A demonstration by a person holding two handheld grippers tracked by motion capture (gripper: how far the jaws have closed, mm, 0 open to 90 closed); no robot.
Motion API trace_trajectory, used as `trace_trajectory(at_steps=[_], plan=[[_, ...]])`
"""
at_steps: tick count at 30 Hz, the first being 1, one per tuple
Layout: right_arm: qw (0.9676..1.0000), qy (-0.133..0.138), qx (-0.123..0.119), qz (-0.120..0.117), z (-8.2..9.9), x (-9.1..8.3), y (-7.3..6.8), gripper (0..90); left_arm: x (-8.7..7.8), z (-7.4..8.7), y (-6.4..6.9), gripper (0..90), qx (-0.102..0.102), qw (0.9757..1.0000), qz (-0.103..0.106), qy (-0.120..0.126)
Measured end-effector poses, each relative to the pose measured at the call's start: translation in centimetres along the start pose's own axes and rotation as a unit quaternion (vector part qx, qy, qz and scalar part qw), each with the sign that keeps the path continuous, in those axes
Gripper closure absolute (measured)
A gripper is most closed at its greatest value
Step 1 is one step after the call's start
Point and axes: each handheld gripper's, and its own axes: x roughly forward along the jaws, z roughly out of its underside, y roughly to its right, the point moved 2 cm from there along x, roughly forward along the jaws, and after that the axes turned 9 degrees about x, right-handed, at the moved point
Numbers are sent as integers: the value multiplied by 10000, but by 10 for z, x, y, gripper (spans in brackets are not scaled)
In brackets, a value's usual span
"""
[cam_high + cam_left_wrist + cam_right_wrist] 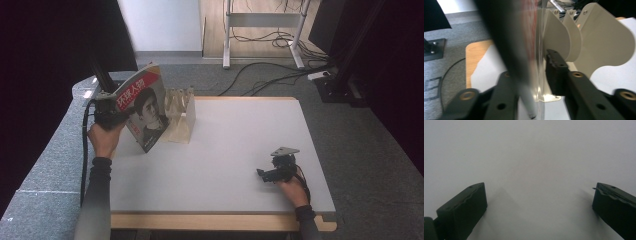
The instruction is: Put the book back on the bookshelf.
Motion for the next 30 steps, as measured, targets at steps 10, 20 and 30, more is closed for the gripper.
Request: trace_trajectory(at_steps=[10, 20, 30], plan=[[10000, -5, -1, 1, -1, 0, 0, 0, -6, 1, 0, 215, -64, 9998, 58, 202], [10000, -6, -7, 0, -1, 0, 0, 0, -35, 9, 4, 74, 26, 9995, 204, 239], [10000, -8, -5, 1, -1, 0, 0, 0, -62, 23, 21, 0, 175, 9991, 258, 281]])
